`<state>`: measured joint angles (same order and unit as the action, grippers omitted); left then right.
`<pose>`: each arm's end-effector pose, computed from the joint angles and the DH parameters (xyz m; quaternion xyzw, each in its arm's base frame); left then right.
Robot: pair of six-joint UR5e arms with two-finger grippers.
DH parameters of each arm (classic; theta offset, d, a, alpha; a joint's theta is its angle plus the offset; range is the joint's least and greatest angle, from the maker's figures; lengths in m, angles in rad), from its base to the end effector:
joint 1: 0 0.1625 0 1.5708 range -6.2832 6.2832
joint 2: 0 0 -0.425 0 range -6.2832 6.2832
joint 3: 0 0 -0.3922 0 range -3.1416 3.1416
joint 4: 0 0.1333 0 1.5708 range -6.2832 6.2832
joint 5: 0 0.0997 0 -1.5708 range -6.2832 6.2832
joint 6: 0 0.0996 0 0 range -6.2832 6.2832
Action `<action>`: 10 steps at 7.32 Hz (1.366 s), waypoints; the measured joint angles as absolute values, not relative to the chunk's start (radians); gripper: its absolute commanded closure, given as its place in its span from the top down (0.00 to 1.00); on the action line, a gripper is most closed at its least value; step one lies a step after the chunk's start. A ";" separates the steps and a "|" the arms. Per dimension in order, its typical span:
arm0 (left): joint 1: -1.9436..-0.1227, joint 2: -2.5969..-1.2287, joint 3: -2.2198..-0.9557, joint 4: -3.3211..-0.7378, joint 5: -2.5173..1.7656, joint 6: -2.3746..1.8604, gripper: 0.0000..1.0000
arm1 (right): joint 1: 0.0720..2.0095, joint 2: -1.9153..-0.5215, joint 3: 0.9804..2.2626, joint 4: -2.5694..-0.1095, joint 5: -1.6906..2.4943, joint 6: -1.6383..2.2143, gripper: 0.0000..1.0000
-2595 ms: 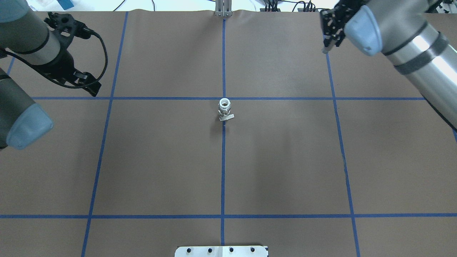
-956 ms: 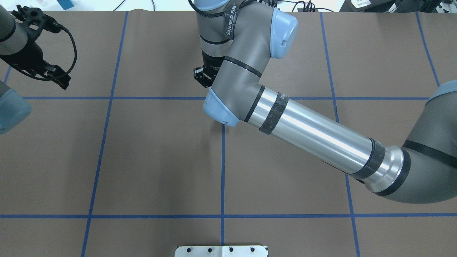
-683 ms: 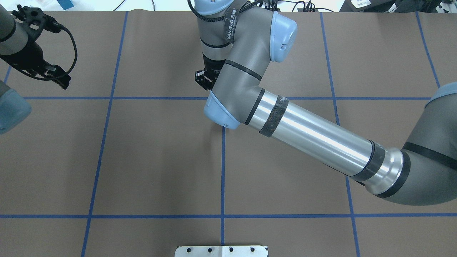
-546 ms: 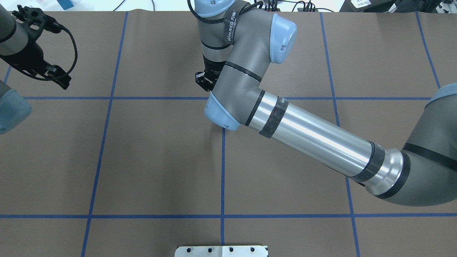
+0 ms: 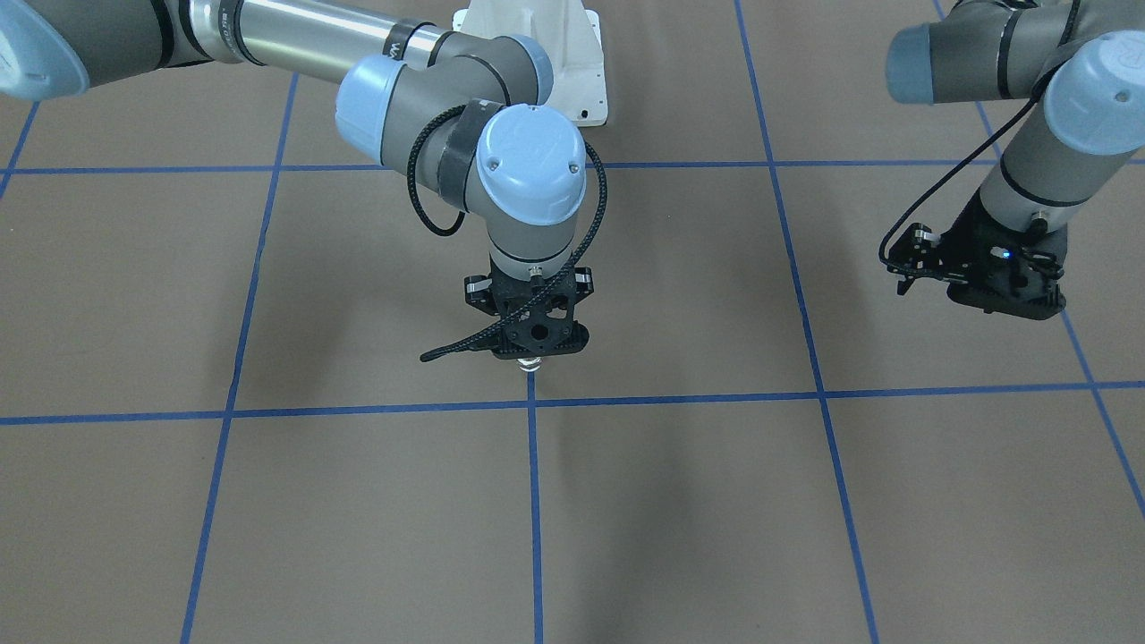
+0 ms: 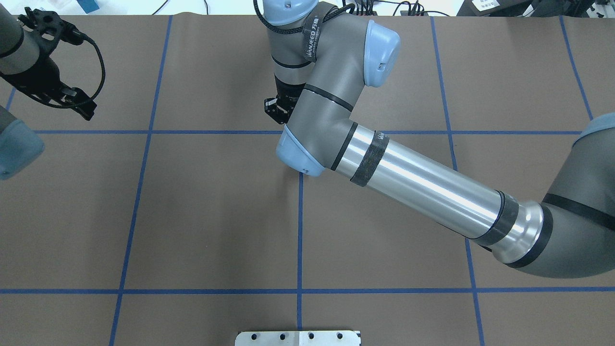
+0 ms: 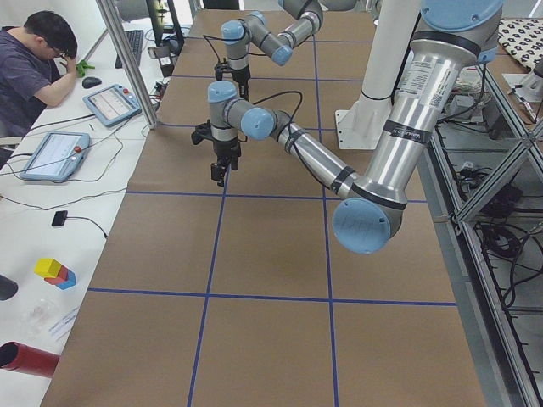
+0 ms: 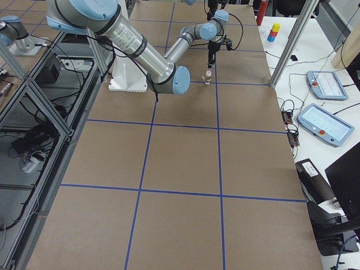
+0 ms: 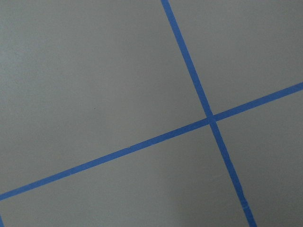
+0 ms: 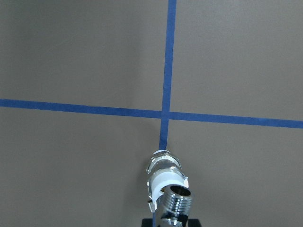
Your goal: Assemble PPR valve and pipe with both arms
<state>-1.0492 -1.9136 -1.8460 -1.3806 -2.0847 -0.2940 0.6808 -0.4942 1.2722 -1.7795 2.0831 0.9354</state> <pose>0.2205 -0.5529 0.3731 0.0900 0.3094 0.1609 0.9329 -0.5563 -0.5593 0.1082 -0.0262 -0.3636 -0.0501 0.9298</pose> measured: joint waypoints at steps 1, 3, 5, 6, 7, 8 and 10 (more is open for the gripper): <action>-1.049 -1.915 -1.845 -1.381 -2.085 -0.294 1.00 | 0.681 -0.496 1.271 -1.779 2.083 0.934 0.00; -1.049 -1.916 -1.844 -1.381 -2.085 -0.294 1.00 | 0.680 -0.498 1.269 -1.779 2.083 0.933 0.00; -1.049 -1.916 -1.843 -1.381 -2.085 -0.295 1.00 | 0.680 -0.498 1.268 -1.776 2.083 0.933 0.00; -1.049 -1.916 -1.841 -1.381 -2.085 -0.294 1.00 | 0.680 -0.498 1.264 -1.768 2.083 0.934 0.00; -1.049 -1.917 -1.838 -1.381 -2.085 -0.294 1.00 | 0.680 -0.499 1.255 -1.754 2.083 0.937 0.00; -1.049 -1.917 -1.837 -1.381 -2.085 -0.294 1.00 | 0.680 -0.499 1.248 -1.741 2.083 0.939 0.00; -1.049 -1.917 -1.836 -1.381 -2.085 -0.294 1.00 | 0.680 -0.499 1.245 -1.733 2.083 0.941 0.00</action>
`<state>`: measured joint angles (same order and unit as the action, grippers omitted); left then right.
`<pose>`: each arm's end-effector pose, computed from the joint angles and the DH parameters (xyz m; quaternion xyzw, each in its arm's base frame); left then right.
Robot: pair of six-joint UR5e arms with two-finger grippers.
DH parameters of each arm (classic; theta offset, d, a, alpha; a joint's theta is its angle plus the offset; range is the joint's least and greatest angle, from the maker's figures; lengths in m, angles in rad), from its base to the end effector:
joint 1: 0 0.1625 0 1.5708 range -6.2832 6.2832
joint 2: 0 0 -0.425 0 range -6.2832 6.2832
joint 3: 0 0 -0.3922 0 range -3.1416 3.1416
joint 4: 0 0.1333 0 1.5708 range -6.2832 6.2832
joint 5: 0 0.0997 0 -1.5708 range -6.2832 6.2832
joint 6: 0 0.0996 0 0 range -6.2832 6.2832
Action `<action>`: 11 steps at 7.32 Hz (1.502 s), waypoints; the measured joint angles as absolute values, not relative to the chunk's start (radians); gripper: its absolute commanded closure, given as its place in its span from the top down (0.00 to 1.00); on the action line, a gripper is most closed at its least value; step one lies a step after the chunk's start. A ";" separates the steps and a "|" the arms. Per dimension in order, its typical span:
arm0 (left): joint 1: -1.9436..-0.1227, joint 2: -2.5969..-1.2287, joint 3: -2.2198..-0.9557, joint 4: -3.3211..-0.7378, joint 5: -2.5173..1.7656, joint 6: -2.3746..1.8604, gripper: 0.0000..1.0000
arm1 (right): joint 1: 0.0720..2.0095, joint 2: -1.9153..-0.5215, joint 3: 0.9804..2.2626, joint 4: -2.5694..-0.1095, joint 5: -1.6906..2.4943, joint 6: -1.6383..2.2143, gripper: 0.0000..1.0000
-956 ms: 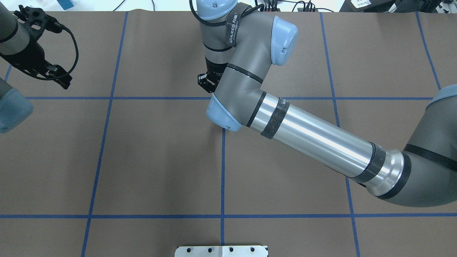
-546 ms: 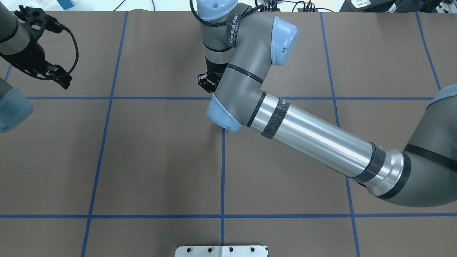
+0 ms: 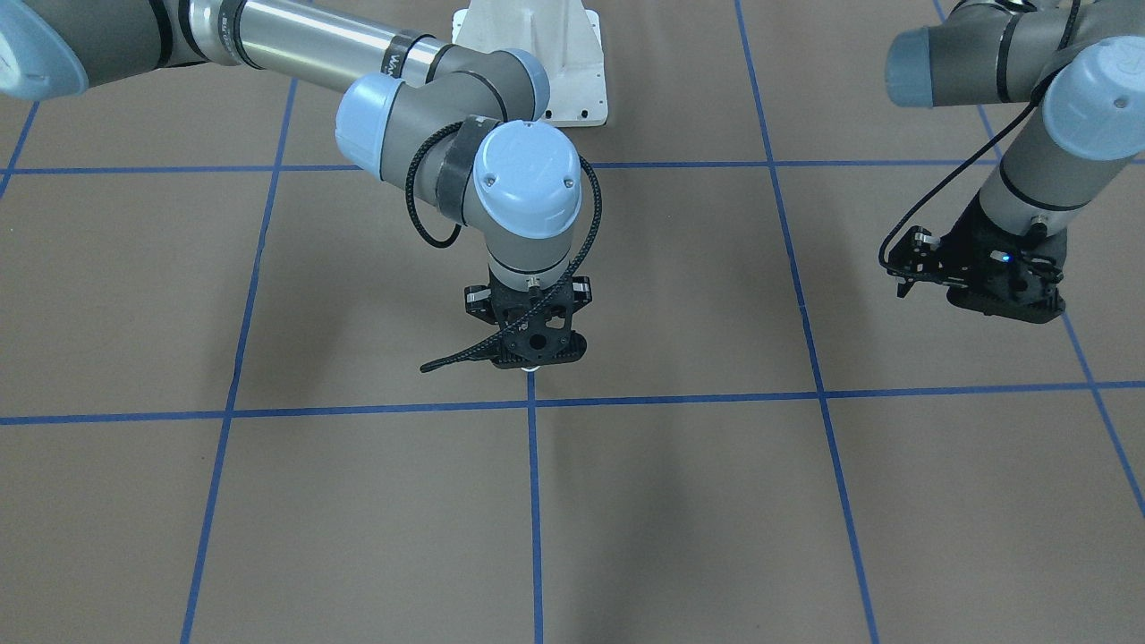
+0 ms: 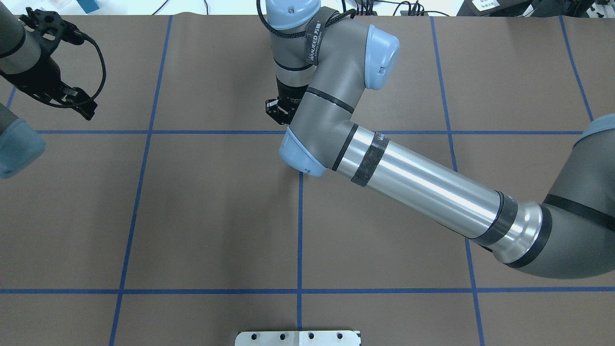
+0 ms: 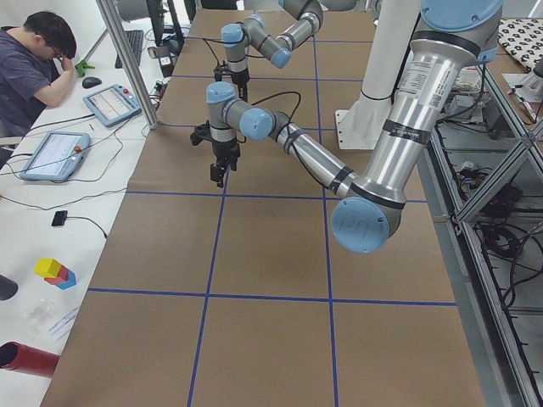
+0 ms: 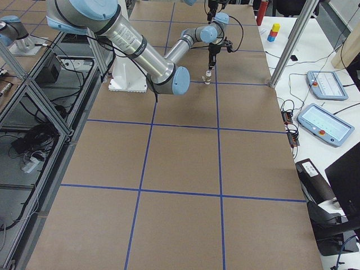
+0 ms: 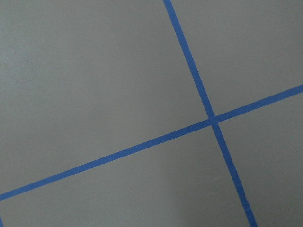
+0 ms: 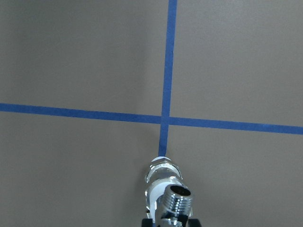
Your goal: Assemble PPR valve and pipe with both arms
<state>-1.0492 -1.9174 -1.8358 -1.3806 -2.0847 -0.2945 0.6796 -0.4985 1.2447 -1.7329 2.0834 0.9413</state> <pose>0.2218 -0.5552 0.3754 0.0871 0.3084 0.1600 0.9337 -0.5632 -0.5636 0.1169 -0.0230 -0.3687 -0.0498 0.9279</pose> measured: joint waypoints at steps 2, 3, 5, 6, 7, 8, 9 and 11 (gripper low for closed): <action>-1.049 -1.918 -1.835 -1.381 -2.085 -0.295 1.00 | 0.680 -0.501 1.249 -1.732 2.085 0.942 0.00; -1.049 -1.919 -1.835 -1.381 -2.085 -0.295 1.00 | 0.680 -0.509 1.258 -1.732 2.086 0.943 0.00; -1.049 -1.920 -1.835 -1.381 -2.085 -0.295 1.00 | 0.680 -0.528 1.285 -1.733 2.087 0.943 0.00; -1.048 -1.920 -1.834 -1.381 -2.085 -0.296 1.00 | 0.680 -0.531 1.290 -1.733 2.087 0.944 0.00; -1.048 -1.920 -1.832 -1.381 -2.085 -0.296 1.00 | 0.679 -0.530 1.291 -1.733 2.088 0.944 0.00; -1.048 -1.921 -1.830 -1.381 -2.085 -0.295 1.00 | 0.679 -0.530 1.291 -1.733 2.088 0.945 0.00; -1.048 -1.921 -1.829 -1.381 -2.085 -0.295 1.00 | 0.677 -0.530 1.291 -1.733 2.087 0.945 0.00; -1.048 -1.921 -1.828 -1.381 -2.085 -0.295 1.00 | 0.672 -0.531 1.290 -1.732 2.085 0.945 0.00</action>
